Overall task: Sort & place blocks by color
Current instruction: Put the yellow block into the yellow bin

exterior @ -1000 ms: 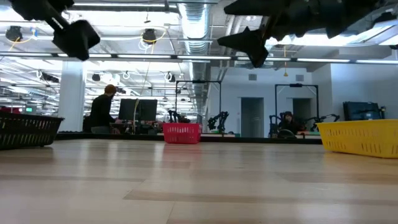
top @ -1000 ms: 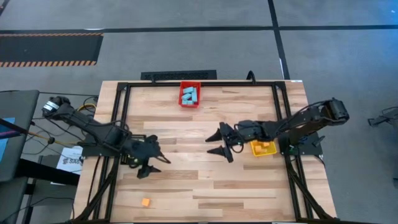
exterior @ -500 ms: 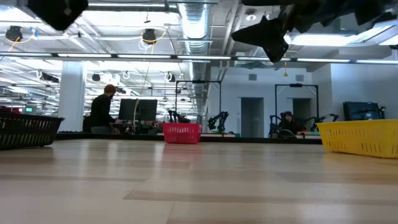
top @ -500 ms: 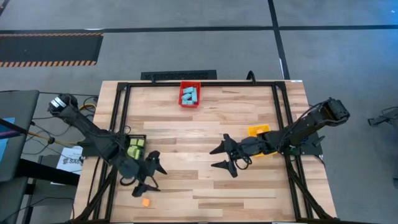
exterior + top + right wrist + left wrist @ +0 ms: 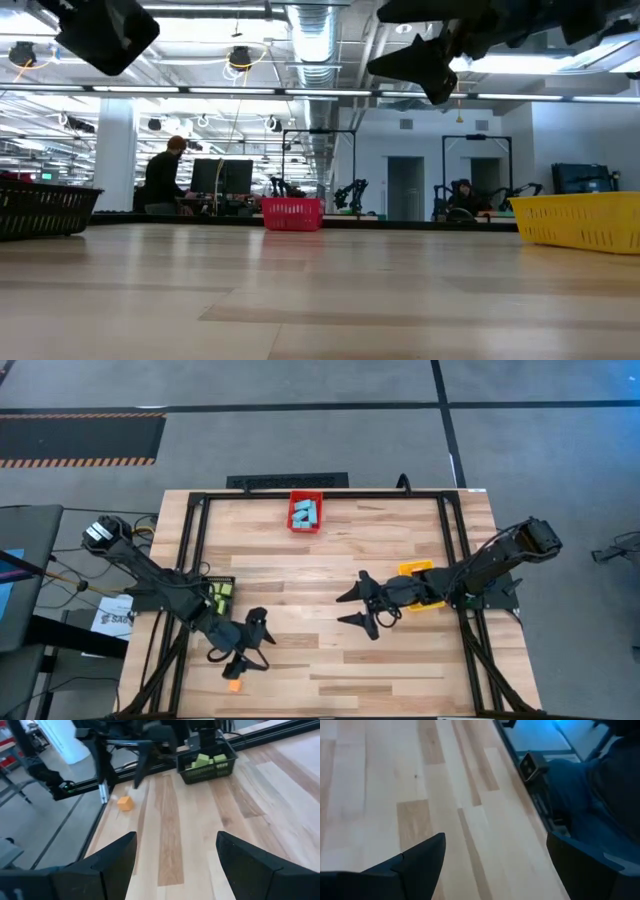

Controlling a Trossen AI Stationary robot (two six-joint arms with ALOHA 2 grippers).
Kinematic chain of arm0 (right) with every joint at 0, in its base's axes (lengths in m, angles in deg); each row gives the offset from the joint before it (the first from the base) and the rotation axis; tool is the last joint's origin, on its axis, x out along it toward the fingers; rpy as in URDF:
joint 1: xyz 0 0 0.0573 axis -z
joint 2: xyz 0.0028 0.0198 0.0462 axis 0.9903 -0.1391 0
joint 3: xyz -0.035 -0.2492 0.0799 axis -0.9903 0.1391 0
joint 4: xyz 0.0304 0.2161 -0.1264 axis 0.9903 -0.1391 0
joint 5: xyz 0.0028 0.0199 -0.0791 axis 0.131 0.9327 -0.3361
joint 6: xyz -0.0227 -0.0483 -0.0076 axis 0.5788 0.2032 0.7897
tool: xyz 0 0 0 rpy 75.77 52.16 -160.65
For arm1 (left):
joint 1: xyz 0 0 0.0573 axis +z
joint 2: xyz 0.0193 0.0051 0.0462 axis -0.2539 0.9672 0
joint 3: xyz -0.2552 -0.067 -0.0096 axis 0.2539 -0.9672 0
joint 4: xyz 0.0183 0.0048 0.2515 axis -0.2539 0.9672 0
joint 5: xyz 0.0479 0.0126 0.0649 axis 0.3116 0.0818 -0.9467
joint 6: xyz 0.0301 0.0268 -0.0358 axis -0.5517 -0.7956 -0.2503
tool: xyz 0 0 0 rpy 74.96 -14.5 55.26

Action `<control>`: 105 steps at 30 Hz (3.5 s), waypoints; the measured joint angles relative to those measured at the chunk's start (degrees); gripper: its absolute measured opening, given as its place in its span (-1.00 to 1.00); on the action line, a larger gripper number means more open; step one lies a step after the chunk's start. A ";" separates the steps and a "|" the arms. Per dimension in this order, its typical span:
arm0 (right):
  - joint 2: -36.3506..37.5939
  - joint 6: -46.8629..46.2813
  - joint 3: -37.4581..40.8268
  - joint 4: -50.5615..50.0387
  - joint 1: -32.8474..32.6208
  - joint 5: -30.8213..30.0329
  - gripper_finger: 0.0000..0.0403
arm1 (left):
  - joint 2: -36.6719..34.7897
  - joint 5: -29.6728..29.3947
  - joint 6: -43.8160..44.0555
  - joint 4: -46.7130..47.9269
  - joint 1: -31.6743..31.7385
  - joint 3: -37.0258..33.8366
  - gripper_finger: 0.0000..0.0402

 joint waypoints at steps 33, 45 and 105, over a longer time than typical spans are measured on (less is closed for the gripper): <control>0.00 -1.46 0.00 -2.39 -13.10 -2.72 0.47 | 9.88 -12.58 37.48 6.04 -21.76 2.67 0.47; 0.00 -1.46 0.00 -2.36 -15.68 -4.23 0.47 | 9.88 -18.62 38.28 9.41 -25.03 2.64 0.47; -0.02 -2.35 0.02 -5.23 -13.81 -7.22 0.47 | 19.26 -11.11 28.77 8.39 -25.30 0.83 0.23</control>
